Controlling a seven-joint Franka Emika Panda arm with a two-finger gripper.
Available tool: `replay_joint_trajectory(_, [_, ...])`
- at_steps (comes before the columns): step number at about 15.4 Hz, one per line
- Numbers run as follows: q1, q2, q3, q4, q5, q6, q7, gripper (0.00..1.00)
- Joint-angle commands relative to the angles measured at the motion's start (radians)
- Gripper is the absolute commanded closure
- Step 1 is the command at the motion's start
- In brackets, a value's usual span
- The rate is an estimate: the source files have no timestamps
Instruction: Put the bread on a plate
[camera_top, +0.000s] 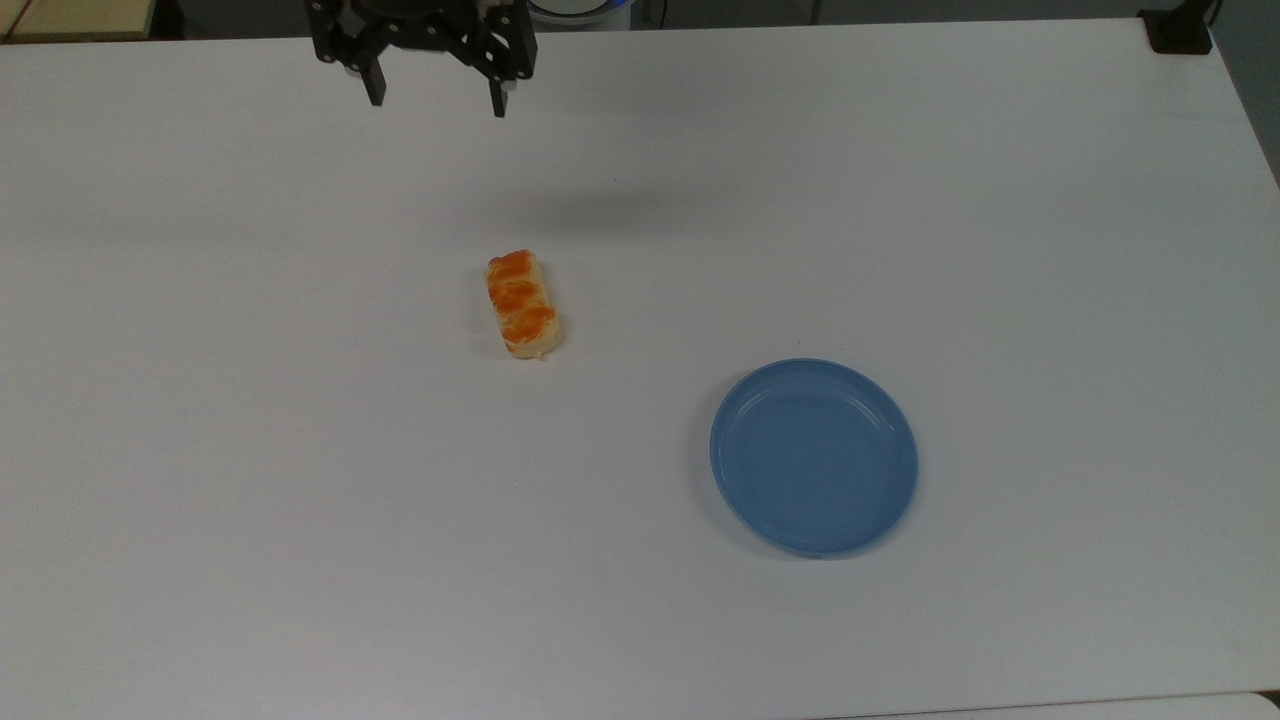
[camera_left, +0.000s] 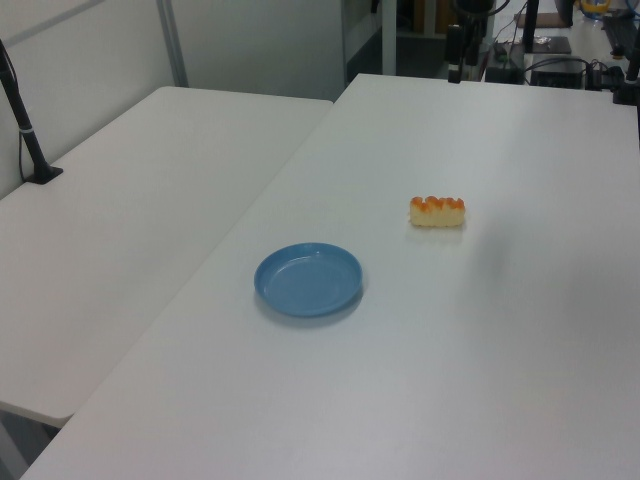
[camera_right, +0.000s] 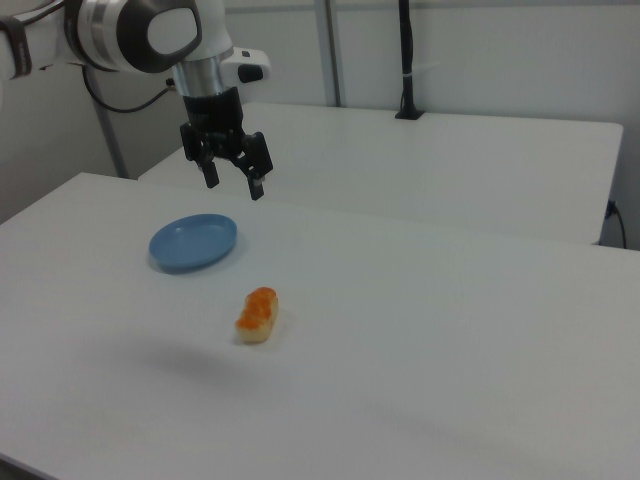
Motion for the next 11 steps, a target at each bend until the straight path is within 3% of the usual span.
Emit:
replay_joint_trajectory(1, [-0.026,-0.012,0.024,-0.009,-0.001,-0.046,-0.064,0.0])
replay_joint_trajectory(11, [-0.024,-0.014,0.028,-0.024,-0.001,-0.046,-0.064,0.0])
